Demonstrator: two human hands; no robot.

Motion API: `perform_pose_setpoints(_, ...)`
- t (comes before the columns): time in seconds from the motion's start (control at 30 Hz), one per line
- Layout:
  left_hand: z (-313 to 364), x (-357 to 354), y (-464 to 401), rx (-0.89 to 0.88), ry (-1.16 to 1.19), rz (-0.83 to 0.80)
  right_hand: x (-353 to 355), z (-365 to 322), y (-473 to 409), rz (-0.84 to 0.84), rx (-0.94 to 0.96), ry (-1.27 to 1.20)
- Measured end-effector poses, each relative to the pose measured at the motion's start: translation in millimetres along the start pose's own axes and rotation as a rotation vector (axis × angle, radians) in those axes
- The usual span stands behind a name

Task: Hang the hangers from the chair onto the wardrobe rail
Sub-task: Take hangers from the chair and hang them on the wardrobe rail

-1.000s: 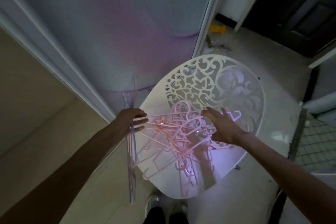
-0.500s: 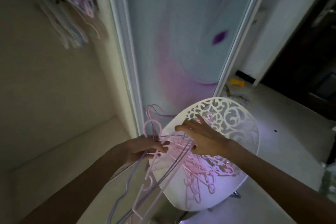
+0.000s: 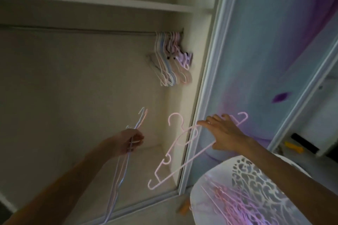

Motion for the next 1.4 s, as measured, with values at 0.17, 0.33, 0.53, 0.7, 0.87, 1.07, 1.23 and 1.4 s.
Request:
perform_pose_setpoints(0.17,44.5,74.0,-3.8,-0.027,0.073,0.100,43.9,-54.4,-75.3,0.076,-0.081,0.091)
perform_pose_setpoints(0.33,93.8,114.9,-20.1,-0.070,0.139,0.053,72.4,-89.4,-142.8,0.159,-0.238,0.094)
perform_pose_setpoints(0.53,159.1,128.4,-41.9,-0.179,0.158,0.046,90.2,-100.6,-215.4,0.297,-0.327,0.121)
perform_pose_setpoints(0.7,199.2,126.6,-79.3,-0.244,0.221,0.040,92.0,-80.5,-278.0,0.395,-0.411,0.231)
perform_pose_setpoints(0.87,219.4,126.3,-112.2,-0.274,0.149,0.061,99.4,-51.2,-341.8,0.466,-0.479,0.191)
perform_pose_setpoints(1.07,243.2,133.1,-141.5,-0.253,0.123,0.029,94.0,-31.9,-397.2,0.386,-0.619,0.248)
perform_pose_setpoints(1.23,252.0,138.2,-163.0,-0.196,0.120,-0.017,78.4,-34.6,-425.4,0.339,-0.665,0.291)
perform_pose_setpoints(1.4,260.2,144.3,-176.4,-0.183,0.125,-0.027,60.1,-44.0,-440.6,0.283,-0.560,0.234)
Point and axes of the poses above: each hand's wrist, its own y-axis away from the middle knuckle, its own x-axis out of the back of the hand, z = x × y, the point moved 1 cm from there along -y, towards the middle knuckle, and after that the axes turned 5 degrees about z, right-handed, at the moved point
